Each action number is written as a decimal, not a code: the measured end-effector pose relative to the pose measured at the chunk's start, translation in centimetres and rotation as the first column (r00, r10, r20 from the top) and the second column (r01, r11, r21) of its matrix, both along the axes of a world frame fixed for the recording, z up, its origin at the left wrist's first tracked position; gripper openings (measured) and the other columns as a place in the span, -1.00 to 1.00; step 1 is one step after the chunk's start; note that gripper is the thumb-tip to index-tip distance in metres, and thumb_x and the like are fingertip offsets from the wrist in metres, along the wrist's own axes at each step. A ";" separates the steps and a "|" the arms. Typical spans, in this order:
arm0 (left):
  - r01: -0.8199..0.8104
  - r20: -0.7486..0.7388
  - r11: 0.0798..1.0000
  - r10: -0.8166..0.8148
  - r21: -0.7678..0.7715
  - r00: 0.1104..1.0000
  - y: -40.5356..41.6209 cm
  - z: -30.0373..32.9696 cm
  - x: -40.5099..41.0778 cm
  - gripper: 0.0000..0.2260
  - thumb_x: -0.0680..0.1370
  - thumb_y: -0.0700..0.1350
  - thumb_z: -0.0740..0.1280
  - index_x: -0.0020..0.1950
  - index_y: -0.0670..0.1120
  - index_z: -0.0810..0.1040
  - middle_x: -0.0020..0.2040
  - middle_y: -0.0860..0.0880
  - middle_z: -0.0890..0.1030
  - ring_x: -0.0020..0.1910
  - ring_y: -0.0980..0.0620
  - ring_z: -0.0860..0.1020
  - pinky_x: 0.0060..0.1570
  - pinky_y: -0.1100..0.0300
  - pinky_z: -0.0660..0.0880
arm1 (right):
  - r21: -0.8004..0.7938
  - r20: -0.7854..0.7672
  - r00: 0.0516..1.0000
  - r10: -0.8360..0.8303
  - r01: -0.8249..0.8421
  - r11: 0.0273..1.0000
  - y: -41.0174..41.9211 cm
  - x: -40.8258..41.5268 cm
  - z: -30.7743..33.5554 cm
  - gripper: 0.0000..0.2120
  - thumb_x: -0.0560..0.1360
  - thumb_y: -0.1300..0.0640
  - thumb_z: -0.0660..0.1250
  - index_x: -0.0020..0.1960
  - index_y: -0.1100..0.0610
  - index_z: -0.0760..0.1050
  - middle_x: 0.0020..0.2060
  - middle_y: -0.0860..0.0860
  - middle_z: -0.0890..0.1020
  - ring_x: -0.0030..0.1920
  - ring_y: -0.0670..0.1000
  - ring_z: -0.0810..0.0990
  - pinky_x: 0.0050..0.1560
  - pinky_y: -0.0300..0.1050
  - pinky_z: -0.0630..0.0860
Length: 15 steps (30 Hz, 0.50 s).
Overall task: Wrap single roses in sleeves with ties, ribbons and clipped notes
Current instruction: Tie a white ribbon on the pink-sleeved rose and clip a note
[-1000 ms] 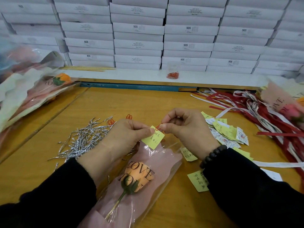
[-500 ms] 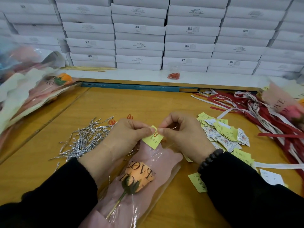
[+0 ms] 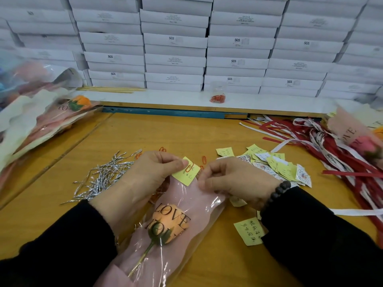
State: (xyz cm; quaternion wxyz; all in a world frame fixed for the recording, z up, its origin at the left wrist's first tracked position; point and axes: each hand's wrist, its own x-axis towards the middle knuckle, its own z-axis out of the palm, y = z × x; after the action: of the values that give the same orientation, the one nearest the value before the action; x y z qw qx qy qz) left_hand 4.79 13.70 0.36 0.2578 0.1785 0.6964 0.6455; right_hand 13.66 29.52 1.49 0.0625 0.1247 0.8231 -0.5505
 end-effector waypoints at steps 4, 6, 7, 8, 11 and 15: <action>0.168 0.047 0.982 -0.165 -0.082 0.985 -0.6 1.1 -0.4 -0.56 0.31 0.11 0.40 -0.09 -0.27 0.60 -0.11 -0.25 0.50 -0.24 -0.11 0.37 -0.27 0.16 0.31 | -0.182 -0.092 0.994 -0.053 0.036 0.983 0.0 -0.2 0.2 -0.97 0.41 0.31 0.41 -0.18 0.25 0.57 -0.32 0.07 0.62 -0.38 -0.08 0.56 -0.41 -0.31 0.49; 0.221 0.082 0.970 -0.213 -0.105 0.974 -1.0 1.5 -0.8 -0.58 0.25 0.15 0.41 -0.19 -0.20 0.50 -0.31 -0.16 0.40 -0.43 0.02 0.34 -0.44 0.25 0.34 | -0.209 -0.123 0.984 -0.126 0.098 0.973 0.1 -0.3 0.1 -0.94 0.41 0.33 0.40 -0.22 0.22 0.57 -0.34 0.04 0.62 -0.42 -0.12 0.56 -0.43 -0.32 0.49; 0.253 0.111 0.962 -0.241 -0.105 0.964 -1.2 1.6 -0.8 -0.58 0.23 0.14 0.42 -0.18 -0.18 0.49 -0.36 -0.10 0.39 -0.47 0.07 0.35 -0.51 0.28 0.34 | -0.229 -0.138 0.974 -0.177 0.143 0.963 0.3 -0.3 0.1 -0.93 0.41 0.33 0.40 -0.22 0.21 0.57 -0.35 0.03 0.62 -0.44 -0.13 0.56 -0.46 -0.32 0.48; 0.286 0.142 0.953 -0.271 -0.100 0.952 -1.4 1.6 -0.9 -0.57 0.23 0.12 0.43 -0.11 -0.18 0.51 -0.35 -0.09 0.41 -0.46 0.07 0.37 -0.50 0.27 0.36 | -0.261 -0.151 0.960 -0.236 0.191 0.946 0.5 -0.3 0.0 -0.93 0.41 0.33 0.40 -0.21 0.20 0.57 -0.35 0.03 0.63 -0.46 -0.12 0.57 -0.50 -0.32 0.47; 0.397 0.242 0.912 -0.365 -0.099 0.899 -1.7 1.0 -1.0 -0.55 0.29 0.04 0.47 0.03 -0.23 0.56 -0.11 -0.22 0.55 -0.17 -0.08 0.49 -0.07 0.10 0.47 | -0.380 -0.189 0.891 -0.414 0.322 0.867 1.3 -0.2 0.1 -0.91 0.39 0.29 0.43 -0.11 0.18 0.57 -0.34 0.06 0.64 -0.44 -0.05 0.60 -0.54 -0.25 0.49; 0.566 0.341 0.821 -0.555 0.075 0.759 -1.9 1.1 -0.8 -0.53 0.20 -0.08 0.61 0.06 -0.20 0.65 0.03 -0.15 0.66 -0.07 0.02 0.64 -0.01 0.17 0.58 | -0.431 -0.262 0.777 -0.572 0.436 0.790 2.4 -0.3 -0.2 -0.89 0.41 0.25 0.43 -0.09 0.11 0.57 -0.24 0.08 0.66 -0.40 -0.10 0.61 -0.47 -0.30 0.48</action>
State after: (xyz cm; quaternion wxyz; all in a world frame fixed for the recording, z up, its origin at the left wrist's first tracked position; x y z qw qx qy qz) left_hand 4.02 11.84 1.45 0.5606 0.2572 0.5647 0.5483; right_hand 13.34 31.88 1.27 -0.2290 0.2219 0.6437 -0.6957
